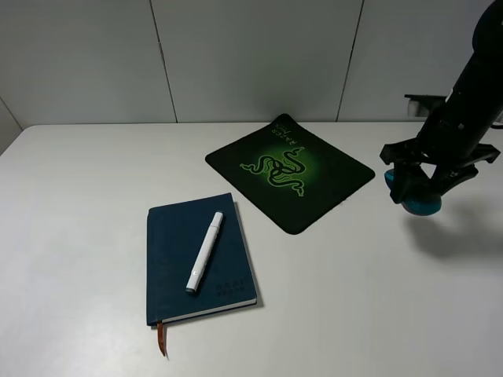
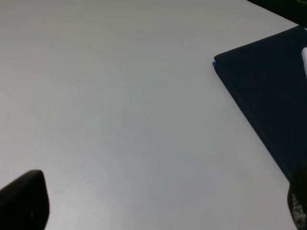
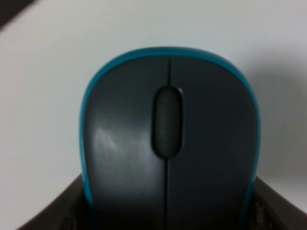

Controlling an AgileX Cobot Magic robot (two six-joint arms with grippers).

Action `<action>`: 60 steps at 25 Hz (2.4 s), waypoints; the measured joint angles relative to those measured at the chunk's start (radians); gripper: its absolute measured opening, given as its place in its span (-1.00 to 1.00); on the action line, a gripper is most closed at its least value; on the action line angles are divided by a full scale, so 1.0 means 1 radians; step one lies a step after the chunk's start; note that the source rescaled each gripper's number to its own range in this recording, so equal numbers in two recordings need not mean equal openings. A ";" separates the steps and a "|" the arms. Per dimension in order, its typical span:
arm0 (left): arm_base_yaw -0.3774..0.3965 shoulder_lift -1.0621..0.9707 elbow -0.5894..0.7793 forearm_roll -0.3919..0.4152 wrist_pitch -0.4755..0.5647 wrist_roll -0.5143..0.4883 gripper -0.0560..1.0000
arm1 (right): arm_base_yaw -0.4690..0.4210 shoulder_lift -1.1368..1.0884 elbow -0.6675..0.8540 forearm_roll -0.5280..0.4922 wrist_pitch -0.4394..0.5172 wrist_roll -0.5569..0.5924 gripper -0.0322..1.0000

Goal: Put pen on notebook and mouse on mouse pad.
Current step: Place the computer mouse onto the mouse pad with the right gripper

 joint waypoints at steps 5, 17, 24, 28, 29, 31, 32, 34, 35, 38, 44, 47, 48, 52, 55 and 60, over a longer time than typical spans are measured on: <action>0.000 0.000 0.000 0.000 0.000 0.000 1.00 | 0.064 -0.002 -0.125 -0.001 0.109 0.000 -0.94; 0.000 0.000 0.000 0.000 0.000 0.000 1.00 | 0.215 0.083 -0.375 0.000 0.140 0.005 -0.94; 0.000 0.000 0.000 0.000 0.000 0.000 1.00 | 0.221 0.197 -0.511 0.011 0.141 0.015 -0.94; 0.000 0.000 0.000 0.000 0.000 0.000 1.00 | 0.221 0.267 -0.585 0.014 0.141 0.017 -0.94; 0.000 0.000 0.000 0.000 0.000 0.000 1.00 | 0.221 0.287 -0.603 0.015 0.141 0.017 -0.94; 0.000 0.000 0.000 0.000 0.000 0.000 1.00 | 0.221 0.322 -0.632 0.015 0.141 0.018 -0.94; 0.000 0.000 0.000 0.000 0.000 0.000 1.00 | 0.221 0.343 -0.648 0.015 0.141 0.018 -0.94; 0.000 0.000 0.000 0.000 0.000 0.000 1.00 | 0.221 0.381 -0.673 0.015 0.140 0.018 -0.94; 0.000 0.000 0.000 0.000 0.000 0.000 1.00 | 0.221 0.400 -0.684 0.015 0.140 0.018 -0.94; 0.000 0.000 0.000 -0.001 0.000 0.000 1.00 | 0.221 0.449 -0.703 0.015 0.133 0.018 -0.94; 0.000 0.000 0.000 -0.001 0.000 0.000 1.00 | 0.221 0.535 -0.713 0.013 0.068 0.018 -0.94; 0.000 0.000 0.000 -0.001 0.000 0.000 1.00 | 0.221 0.567 -0.714 0.005 0.031 0.018 -0.94; 0.000 0.000 0.000 -0.001 0.000 0.000 1.00 | 0.221 0.574 -0.714 0.003 0.020 0.018 -0.94; 0.000 0.000 0.000 -0.001 0.000 0.000 1.00 | 0.221 0.599 -0.714 -0.005 -0.022 0.018 -0.94; 0.000 0.000 0.000 -0.001 0.000 0.000 1.00 | 0.221 0.615 -0.714 -0.008 -0.030 0.018 -0.94; 0.000 0.000 0.000 -0.001 0.000 0.000 1.00 | 0.221 0.645 -0.714 -0.009 -0.045 0.018 -0.94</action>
